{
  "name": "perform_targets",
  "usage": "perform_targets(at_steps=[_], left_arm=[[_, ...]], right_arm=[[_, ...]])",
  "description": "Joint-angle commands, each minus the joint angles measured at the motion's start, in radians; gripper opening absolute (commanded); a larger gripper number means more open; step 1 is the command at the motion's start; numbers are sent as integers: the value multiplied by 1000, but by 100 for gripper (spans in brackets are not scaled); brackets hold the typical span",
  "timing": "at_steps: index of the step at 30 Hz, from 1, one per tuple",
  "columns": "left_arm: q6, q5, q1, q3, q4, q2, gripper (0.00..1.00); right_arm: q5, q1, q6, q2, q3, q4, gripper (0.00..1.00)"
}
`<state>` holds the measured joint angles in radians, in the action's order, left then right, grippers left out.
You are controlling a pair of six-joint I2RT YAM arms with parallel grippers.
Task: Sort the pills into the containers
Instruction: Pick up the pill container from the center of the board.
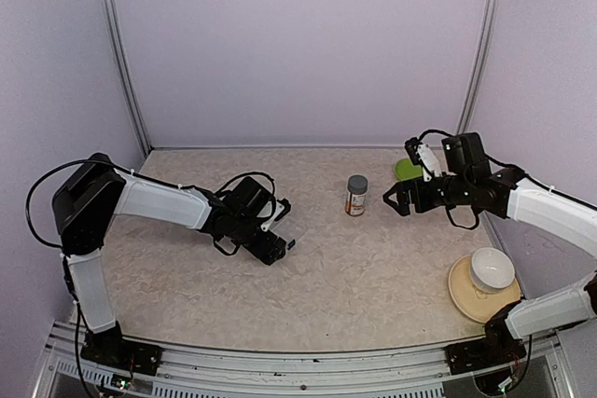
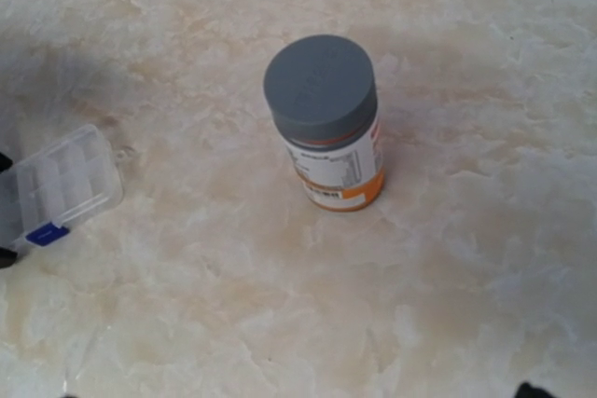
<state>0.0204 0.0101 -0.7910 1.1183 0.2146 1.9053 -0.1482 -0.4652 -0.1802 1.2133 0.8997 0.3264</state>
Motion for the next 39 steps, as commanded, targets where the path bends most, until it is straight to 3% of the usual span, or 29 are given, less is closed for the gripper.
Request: perform_targets(at_steps=[1, 8, 15, 25, 39], left_arm=[[5, 7, 6, 27, 0, 29, 87], [10, 16, 6, 31, -11, 41, 81], [-7, -21, 6, 19, -31, 40, 60], [-17, -107, 6, -29, -86, -29, 51], [-37, -272, -27, -83, -148, -140, 49]], right_arm=[[1, -13, 4, 12, -15, -1, 100], [-6, -15, -1, 17, -29, -16, 100], [-9, -19, -2, 23, -37, -19, 100], [-65, -31, 12, 20, -52, -43, 100], [-189, -119, 70, 15, -71, -117, 100]])
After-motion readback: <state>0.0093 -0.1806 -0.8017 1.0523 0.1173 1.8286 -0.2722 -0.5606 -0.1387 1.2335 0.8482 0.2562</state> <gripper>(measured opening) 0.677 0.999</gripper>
